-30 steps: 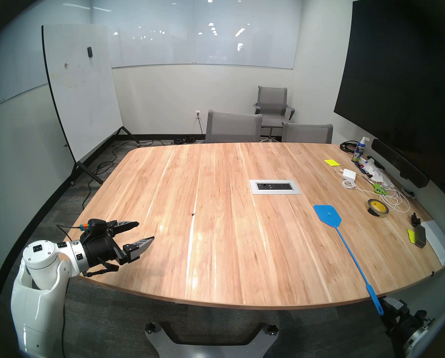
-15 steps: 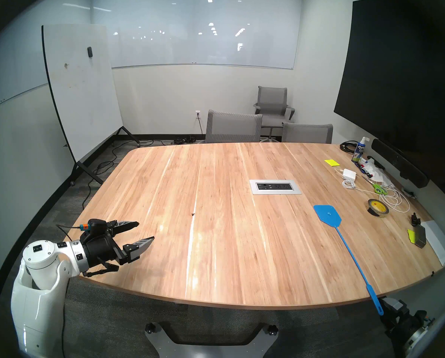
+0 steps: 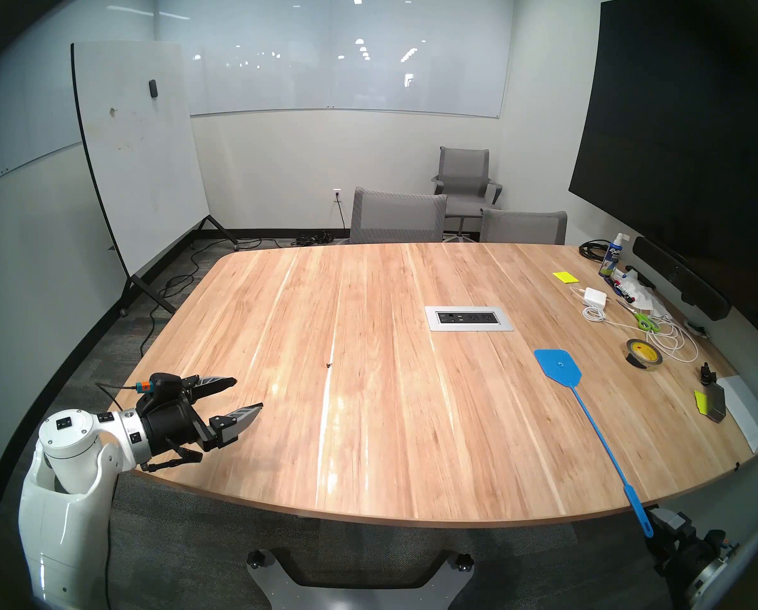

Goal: Swat a bug on table

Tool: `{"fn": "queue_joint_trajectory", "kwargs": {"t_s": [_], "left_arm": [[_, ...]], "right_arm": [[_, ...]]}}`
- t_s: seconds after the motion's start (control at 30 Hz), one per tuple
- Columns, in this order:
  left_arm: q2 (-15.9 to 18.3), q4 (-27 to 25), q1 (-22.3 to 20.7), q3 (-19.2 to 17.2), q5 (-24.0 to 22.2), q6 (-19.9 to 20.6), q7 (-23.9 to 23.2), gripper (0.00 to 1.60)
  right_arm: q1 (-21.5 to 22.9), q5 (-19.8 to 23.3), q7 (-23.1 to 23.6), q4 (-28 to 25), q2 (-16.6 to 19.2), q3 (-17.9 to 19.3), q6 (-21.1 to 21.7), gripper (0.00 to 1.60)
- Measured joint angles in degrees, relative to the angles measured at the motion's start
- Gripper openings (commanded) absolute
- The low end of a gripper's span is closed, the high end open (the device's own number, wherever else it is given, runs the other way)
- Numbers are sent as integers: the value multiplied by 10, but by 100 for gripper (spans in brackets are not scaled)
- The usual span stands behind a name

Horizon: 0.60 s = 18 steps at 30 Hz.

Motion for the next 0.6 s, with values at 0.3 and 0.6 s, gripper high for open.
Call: {"fn": "queue_joint_trajectory", "kwargs": {"t_s": [0.3, 0.6], "left_arm": [[0, 0, 0, 0, 0, 0, 0, 160], [-1, 0, 0, 0, 1, 0, -1, 160]], "right_arm": [[3, 0, 1, 11, 3, -5, 0, 160], [9, 0, 2, 17, 5, -7, 0, 160]]}}
